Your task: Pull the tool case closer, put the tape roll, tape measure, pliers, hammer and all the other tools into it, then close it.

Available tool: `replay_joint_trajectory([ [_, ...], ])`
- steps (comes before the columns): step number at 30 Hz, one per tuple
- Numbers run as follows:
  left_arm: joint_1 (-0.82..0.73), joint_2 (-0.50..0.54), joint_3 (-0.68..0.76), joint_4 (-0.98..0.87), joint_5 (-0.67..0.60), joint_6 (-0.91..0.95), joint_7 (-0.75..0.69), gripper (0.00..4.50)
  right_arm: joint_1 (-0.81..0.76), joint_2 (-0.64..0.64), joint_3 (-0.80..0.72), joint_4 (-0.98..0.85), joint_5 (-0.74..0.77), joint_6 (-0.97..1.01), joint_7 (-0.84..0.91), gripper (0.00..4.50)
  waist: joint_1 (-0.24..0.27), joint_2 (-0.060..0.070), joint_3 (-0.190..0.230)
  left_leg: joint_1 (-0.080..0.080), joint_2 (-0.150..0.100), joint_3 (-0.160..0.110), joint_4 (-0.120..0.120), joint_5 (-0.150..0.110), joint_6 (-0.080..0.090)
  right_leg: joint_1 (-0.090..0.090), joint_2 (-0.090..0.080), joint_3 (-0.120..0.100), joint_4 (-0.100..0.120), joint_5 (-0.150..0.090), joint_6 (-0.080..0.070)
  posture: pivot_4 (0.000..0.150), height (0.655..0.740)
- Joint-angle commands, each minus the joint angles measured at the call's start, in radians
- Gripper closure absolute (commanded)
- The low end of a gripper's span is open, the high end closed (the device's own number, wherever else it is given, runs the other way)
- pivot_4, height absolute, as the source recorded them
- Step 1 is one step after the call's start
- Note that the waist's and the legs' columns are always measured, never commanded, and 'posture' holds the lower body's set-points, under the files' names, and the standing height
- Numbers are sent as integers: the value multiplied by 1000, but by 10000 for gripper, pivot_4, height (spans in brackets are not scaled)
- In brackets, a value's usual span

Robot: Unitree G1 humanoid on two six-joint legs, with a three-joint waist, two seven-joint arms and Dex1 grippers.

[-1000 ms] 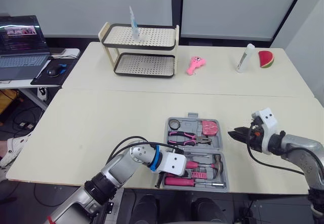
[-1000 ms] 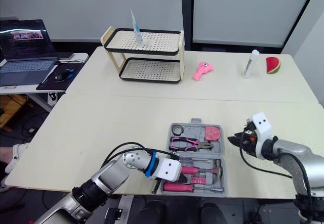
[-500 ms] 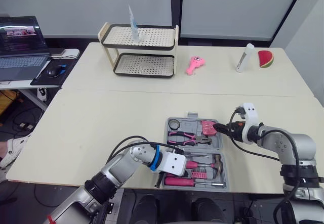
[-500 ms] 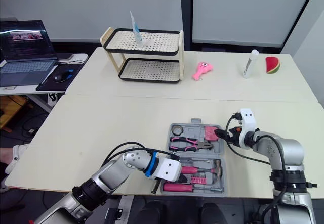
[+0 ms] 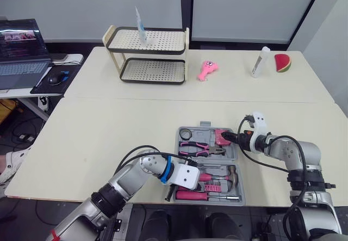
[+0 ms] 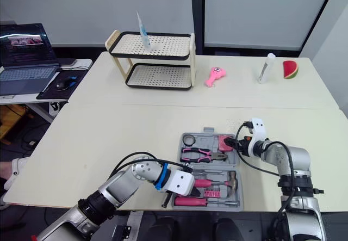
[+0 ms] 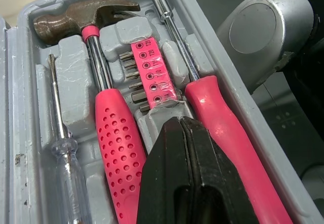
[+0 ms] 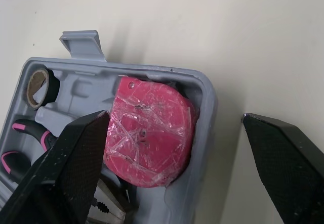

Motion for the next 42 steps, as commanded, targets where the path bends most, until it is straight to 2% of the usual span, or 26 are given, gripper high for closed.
replay_joint_trajectory([
  [1, 23, 28, -47, 74, 74, 15, -12, 45000, -23, 27, 4, 21, 38, 6, 38, 497, -1, 0, 0, 0, 0, 0, 0, 0, 0, 0, 0, 0, 0, 0, 0, 1500, 7290],
  [15, 23, 69, -57, 120, 100, -49, -43, 45000, -59, 19, 24, 61, 75, -102, 247, 497, -9, 1, -1, 2, 1, 0, -4, 0, 0, -1, 1, 1, 0, 0, 0, 1500, 7290],
  [23, 26, 77, -60, 115, 100, -55, -50, 45000, -57, -13, 55, 12, 84, -156, 378, 497, -11, 1, -1, 4, 2, 1, -6, 0, 0, -1, 1, 2, 0, 0, 0, 1500, 7290],
  [32, 30, 79, -55, 109, 93, -56, -48, 45000, -39, -93, 166, -83, 25, -272, 503, 497, -12, 2, -1, 5, 2, 1, -8, 0, 0, 0, 1, 2, -2, 0, 0, 1500, 7290],
  [37, 58, 70, 21, 39, -19, -23, -49, 45000, -6, -171, 212, -175, -3, -358, 553, 497, -12, 2, -1, 5, 2, 1, -8, 0, 0, 0, 1, 2, -2, 0, 0, 1500, 7290],
  [42, 106, 115, 118, -109, -149, 78, -84, 45000, 66, -267, 236, -309, -19, -423, 601, 497, -10, 2, -1, 1, 2, 0, -9, 0, 0, -3, 0, 1, -3, 0, 0, 1500, 7290],
])
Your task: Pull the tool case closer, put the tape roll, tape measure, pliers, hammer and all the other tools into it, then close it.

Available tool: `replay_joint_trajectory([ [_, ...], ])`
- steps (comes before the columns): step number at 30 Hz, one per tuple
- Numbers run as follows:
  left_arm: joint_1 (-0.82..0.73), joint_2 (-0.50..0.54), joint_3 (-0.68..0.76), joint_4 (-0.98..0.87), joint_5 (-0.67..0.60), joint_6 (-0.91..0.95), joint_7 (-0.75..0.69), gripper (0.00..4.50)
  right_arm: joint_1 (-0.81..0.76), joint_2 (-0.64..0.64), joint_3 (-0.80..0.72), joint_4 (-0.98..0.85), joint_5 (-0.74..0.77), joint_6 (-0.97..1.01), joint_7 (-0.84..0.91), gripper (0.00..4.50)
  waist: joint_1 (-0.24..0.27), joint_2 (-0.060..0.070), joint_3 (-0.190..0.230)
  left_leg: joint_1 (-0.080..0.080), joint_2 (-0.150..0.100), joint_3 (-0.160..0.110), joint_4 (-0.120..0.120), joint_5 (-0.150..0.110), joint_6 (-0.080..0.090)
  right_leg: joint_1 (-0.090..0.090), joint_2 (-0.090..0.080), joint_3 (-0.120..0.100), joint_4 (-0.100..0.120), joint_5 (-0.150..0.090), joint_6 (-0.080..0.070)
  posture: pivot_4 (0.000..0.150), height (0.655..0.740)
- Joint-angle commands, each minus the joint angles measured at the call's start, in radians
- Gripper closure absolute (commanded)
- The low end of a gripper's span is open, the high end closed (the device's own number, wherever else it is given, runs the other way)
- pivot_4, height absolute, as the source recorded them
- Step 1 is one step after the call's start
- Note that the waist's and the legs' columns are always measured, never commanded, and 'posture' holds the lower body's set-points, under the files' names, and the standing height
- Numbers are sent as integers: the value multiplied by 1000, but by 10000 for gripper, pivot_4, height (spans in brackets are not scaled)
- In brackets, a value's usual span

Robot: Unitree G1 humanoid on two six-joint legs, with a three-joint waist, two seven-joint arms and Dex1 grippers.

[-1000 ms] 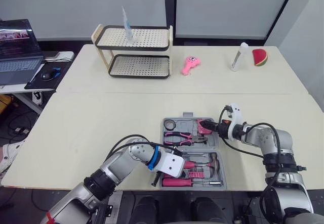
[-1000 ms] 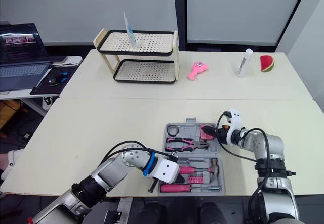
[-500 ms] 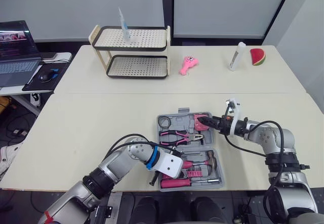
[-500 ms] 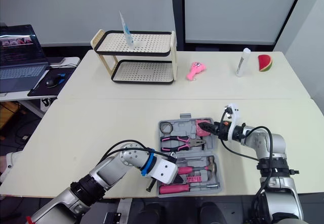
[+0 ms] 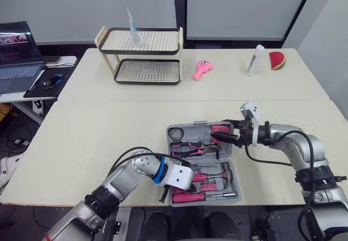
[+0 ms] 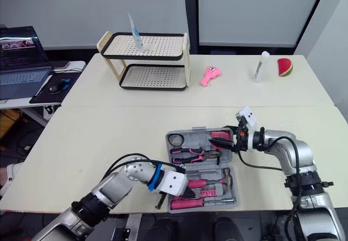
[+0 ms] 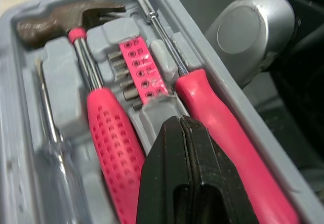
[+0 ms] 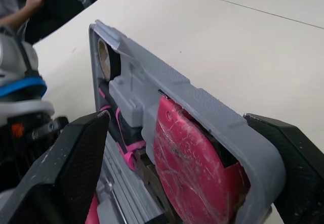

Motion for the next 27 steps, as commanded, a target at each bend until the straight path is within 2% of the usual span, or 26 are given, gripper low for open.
replay_joint_trajectory([
  [1, 40, 50, 49, -92, -73, 88, -39, 45000, 38, -54, 10, -126, 3, -45, 46, 497, 2, 0, 0, -1, 0, 0, 0, 0, 0, -1, 0, 0, 0, 0, 0, 1500, 7290],
  [9, 159, 239, 204, -283, -228, 253, -85, 45000, 112, -142, 33, -279, -18, -101, 61, 497, 5, 0, 2, -2, 0, 0, 0, 0, 0, -2, 0, 0, 0, 0, 0, 1500, 7290],
  [12, 259, 346, 309, -331, -310, 369, -89, 45000, 179, -230, 15, -400, -26, -118, 82, 497, 6, 0, 3, -3, 0, 0, 0, 0, 0, -2, -1, 0, -2, 0, 0, 1500, 7290],
  [15, 347, 403, 401, -297, -322, 377, -50, 45000, 267, -358, -40, -524, -3, -122, 138, 497, 10, 1, 4, -3, 0, 0, -1, 0, 0, -2, -2, -1, -3, 0, 0, 1500, 7290],
  [21, 387, 377, 463, -257, -297, 383, 54, 45000, 455, -561, -161, -598, -25, -160, 227, 497, 18, 1, 5, -2, -1, -2, -1, 0, 0, 3, -3, 0, -7, 0, 0, 1500, 7290],
  [24, 384, 340, 461, -287, -303, 412, 107, 45000, 516, -605, -220, -571, -36, -190, 252, 497, 17, 1, 5, -1, -1, -1, -1, 0, 0, 4, -3, 0, -7, 0, 0, 1500, 7290],
  [27, 374, 292, 432, -331, -294, 450, 162, 45000, 535, -608, -181, -521, -128, -253, 206, 497, 14, 0, 5, -1, 0, -1, -1, 0, 0, 4, -3, 0, -7, 0, 0, 1500, 7290],
])
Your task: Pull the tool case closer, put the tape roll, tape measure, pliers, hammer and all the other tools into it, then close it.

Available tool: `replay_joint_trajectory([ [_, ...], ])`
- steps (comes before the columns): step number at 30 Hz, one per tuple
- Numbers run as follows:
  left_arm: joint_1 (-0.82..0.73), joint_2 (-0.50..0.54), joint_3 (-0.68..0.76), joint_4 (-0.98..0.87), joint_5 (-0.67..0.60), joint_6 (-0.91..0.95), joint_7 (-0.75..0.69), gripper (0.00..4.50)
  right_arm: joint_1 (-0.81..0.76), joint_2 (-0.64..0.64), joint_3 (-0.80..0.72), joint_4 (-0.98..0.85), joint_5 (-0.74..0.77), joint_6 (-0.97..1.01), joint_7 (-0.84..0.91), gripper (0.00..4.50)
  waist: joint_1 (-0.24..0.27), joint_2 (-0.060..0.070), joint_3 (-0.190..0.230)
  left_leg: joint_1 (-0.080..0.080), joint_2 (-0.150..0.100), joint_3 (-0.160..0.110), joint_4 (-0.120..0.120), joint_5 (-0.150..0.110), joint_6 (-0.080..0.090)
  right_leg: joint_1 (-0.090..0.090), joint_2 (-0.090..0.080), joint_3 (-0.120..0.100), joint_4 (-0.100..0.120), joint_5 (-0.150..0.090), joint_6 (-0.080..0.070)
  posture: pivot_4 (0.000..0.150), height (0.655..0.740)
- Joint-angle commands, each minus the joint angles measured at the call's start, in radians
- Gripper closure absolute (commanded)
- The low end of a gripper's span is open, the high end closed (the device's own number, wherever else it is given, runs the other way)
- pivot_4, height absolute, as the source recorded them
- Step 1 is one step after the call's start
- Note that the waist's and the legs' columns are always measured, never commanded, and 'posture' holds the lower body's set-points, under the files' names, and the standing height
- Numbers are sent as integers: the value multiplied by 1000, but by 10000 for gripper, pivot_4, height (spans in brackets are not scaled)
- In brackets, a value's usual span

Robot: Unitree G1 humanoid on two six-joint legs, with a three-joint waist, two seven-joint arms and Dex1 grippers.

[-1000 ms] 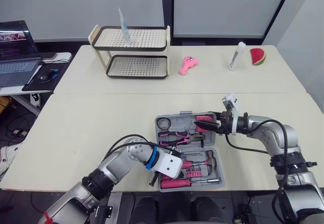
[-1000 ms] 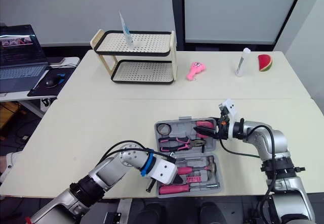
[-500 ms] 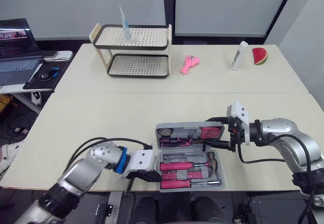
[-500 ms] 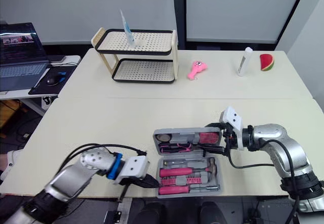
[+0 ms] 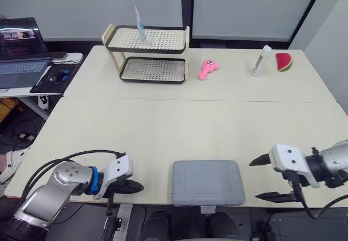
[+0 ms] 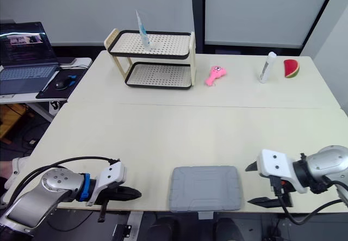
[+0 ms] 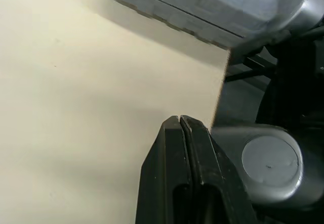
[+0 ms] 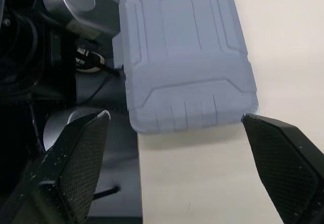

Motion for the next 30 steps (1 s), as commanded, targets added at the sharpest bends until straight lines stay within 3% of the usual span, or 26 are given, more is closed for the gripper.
replay_joint_trajectory([
  [1, -15, -34, -31, -66, 15, 30, 56, 45000, 2, 4, 40, 36, -92, -66, -48, 497, -2, 0, 0, 0, 0, 0, 0, 0, 0, 0, 0, 0, 0, 0, 0, 1500, 7290],
  [4, -34, -68, -83, -67, 69, 34, 110, 45000, -16, 30, 137, 69, -195, -111, -102, 4407, -3, 0, 0, 0, 0, 0, 0, 0, 0, 0, 0, 0, 0, 0, 0, 1500, 7290],
  [7, -58, -97, -142, -46, 135, 23, 154, 45000, -71, 66, 251, 103, -314, -144, -155, 14610, -4, 0, 0, 0, 0, 1, 0, 0, 0, 0, 1, 0, 0, 0, 0, 1500, 7290],
  [11, -96, -145, -212, -31, 186, 30, 184, 45000, -136, 125, 362, 147, -408, -161, -182, 23864, -4, 0, 0, 0, -1, 1, 0, 0, 0, 0, 2, 0, 0, 0, 0, 1500, 7290],
  [17, -155, -223, -265, -29, 204, 58, 206, 45000, -169, 189, 430, 173, -442, -156, -175, 32097, -2, 0, 0, 0, -1, 0, 1, 0, 0, 0, 2, 0, 0, 0, 0, 1500, 7290],
  [26, -171, -241, -279, -15, 217, 57, 201, 45000, -173, 206, 427, 146, -425, -118, -157, 43345, -1, 0, 0, 0, -1, 0, 1, 0, 0, 0, 1, 0, 1, 0, 0, 1500, 7290],
  [30, -176, -247, -274, -2, 223, 47, 206, 45000, -176, 211, 426, 140, -419, -97, -153, 44751, -1, 0, 0, 0, -1, 0, 1, 0, 0, 0, 1, 0, 1, 0, 0, 1500, 7290],
])
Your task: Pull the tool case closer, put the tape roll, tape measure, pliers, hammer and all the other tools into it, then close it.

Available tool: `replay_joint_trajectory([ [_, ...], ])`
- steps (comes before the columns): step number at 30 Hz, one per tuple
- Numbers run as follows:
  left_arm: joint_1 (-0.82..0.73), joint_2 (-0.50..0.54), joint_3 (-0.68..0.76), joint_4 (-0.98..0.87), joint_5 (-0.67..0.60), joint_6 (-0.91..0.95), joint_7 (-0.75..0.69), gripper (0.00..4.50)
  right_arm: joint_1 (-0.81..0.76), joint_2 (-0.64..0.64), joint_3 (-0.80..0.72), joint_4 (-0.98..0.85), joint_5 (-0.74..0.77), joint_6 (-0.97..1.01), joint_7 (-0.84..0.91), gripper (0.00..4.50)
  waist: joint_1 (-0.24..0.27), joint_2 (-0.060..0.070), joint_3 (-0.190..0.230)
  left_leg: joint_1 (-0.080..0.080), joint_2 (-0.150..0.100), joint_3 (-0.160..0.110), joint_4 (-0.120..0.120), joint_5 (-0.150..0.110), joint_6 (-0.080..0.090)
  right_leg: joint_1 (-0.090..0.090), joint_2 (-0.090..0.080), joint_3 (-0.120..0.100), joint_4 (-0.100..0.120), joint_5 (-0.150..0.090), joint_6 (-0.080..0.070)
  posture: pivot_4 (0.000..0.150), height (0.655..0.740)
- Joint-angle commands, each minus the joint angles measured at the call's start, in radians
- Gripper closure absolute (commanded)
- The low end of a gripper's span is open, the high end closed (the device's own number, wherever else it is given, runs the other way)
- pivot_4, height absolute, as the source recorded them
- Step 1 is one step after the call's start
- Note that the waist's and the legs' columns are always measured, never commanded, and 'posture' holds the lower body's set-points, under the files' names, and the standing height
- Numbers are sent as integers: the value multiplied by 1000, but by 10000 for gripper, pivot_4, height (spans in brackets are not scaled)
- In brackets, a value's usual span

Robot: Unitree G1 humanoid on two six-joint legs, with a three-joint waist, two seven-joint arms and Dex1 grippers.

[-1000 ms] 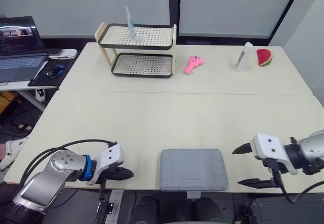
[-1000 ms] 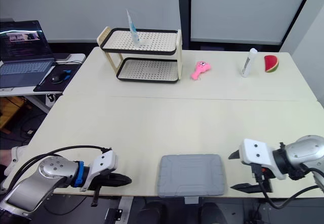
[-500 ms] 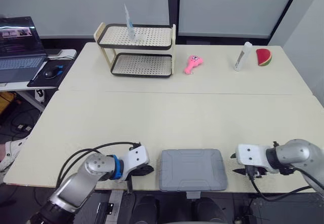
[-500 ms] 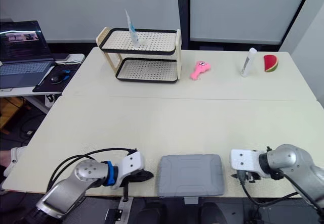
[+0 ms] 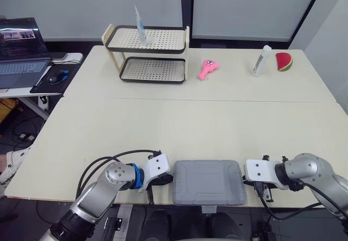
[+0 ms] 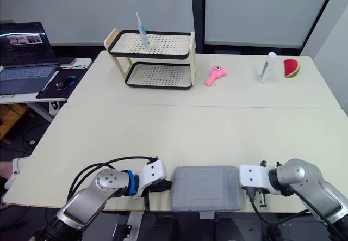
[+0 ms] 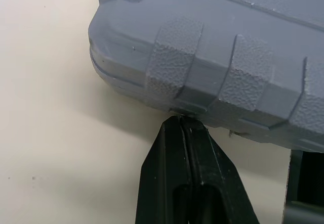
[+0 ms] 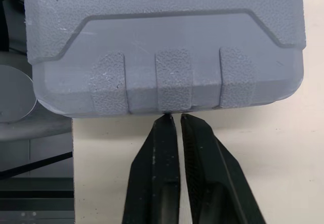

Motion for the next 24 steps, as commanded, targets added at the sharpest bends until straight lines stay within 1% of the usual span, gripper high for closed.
replay_joint_trajectory([
  [1, -18, -19, -5, -8, 0, -19, 7, 45000, -18, 10, -10, -39, 15, 16, 9, 44751, 0, 0, 0, 0, 0, 0, 0, 0, 0, 0, 0, 0, 0, 0, 0, 1500, 7290],
  [12, -51, -49, -11, 16, 10, -23, 7, 45000, -45, 34, 0, -46, 13, 49, 20, 44751, 0, 0, 0, 0, 0, 0, 1, 0, 0, 0, 0, 0, 0, 0, 0, 1500, 7290],
  [24, -40, -27, 6, 13, 14, -31, -3, 45000, -40, 19, -10, -47, 12, 59, 31, 44751, 0, 0, 0, 0, 0, 0, 1, 0, 0, 0, 0, 0, 1, 0, 0, 1500, 7290],
])
